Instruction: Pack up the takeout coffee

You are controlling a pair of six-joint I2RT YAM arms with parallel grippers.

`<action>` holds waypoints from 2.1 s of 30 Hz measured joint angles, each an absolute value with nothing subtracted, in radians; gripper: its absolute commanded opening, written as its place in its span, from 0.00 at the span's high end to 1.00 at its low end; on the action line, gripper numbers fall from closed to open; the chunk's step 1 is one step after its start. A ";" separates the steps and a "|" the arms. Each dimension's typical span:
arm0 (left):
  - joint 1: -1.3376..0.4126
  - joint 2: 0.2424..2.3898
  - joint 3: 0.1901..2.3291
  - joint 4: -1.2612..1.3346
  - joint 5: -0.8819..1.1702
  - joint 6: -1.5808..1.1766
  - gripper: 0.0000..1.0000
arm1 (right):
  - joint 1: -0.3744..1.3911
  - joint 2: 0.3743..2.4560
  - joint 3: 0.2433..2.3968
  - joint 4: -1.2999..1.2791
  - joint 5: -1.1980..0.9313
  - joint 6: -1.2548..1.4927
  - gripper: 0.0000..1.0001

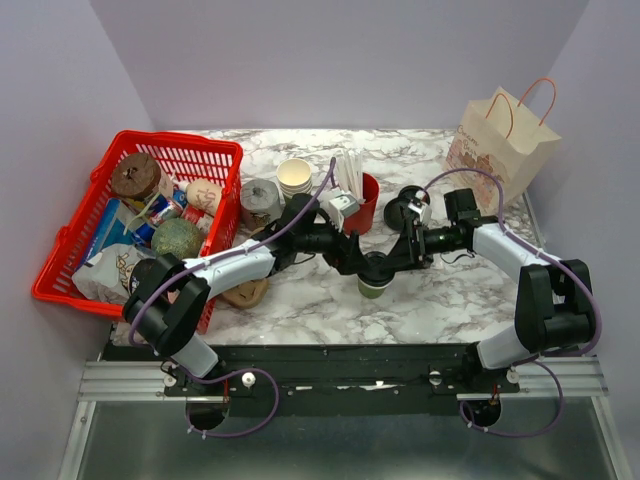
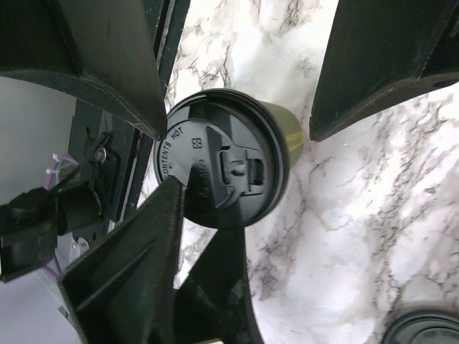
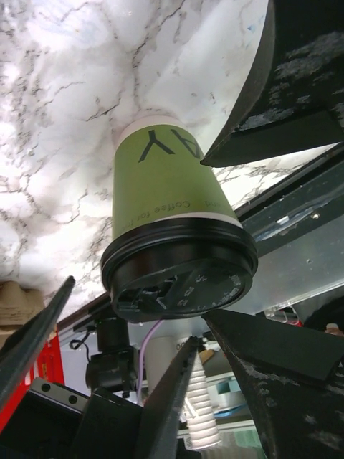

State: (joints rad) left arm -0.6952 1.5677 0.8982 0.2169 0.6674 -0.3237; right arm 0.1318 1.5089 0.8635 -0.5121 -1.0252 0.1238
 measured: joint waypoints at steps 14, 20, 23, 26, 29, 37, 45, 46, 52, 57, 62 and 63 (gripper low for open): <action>-0.652 1.565 0.905 0.249 0.605 -0.416 0.20 | 0.132 1.552 0.950 -0.467 -1.025 0.158 0.20; -0.652 1.567 0.909 0.281 0.625 -0.428 0.32 | 0.132 1.552 0.967 -0.453 -1.026 0.165 0.25; -0.652 1.578 0.912 0.290 0.644 -0.432 0.38 | 0.132 1.553 0.967 -0.448 -1.025 0.167 0.25; -0.652 1.591 0.920 0.291 0.655 -0.434 0.45 | 0.132 1.553 0.967 -0.446 -1.025 0.168 0.26; -0.654 1.601 0.922 0.295 0.670 -0.436 0.55 | 0.132 1.553 0.966 -0.447 -1.025 0.168 0.26; -0.667 1.622 0.938 0.299 0.709 -0.430 0.70 | 0.132 1.550 0.945 -0.451 -1.018 0.165 0.26; -0.677 1.623 0.941 0.297 0.719 -0.413 0.69 | 0.132 1.537 0.934 -0.457 -1.018 0.165 0.26; -0.677 1.623 0.941 0.295 0.720 -0.411 0.68 | 0.132 1.535 0.931 -0.457 -1.018 0.165 0.26; -0.676 1.622 0.941 0.290 0.727 -0.398 0.49 | 0.132 1.528 0.923 -0.458 -1.018 0.165 0.26; -0.673 1.621 0.949 0.276 0.712 -0.387 0.43 | 0.132 1.525 0.923 -0.457 -1.018 0.165 0.26; -0.668 1.622 0.963 0.262 0.703 -0.382 0.43 | 0.132 1.525 0.926 -0.457 -1.018 0.165 0.26; -0.667 1.623 0.964 0.262 0.703 -0.382 0.43 | 0.132 1.525 0.927 -0.456 -1.018 0.165 0.26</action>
State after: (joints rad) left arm -0.6674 1.6230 0.9642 0.2615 0.7033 -0.3820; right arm 0.1318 1.5246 0.9268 -0.4564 -1.0176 0.1646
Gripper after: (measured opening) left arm 0.566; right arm 0.740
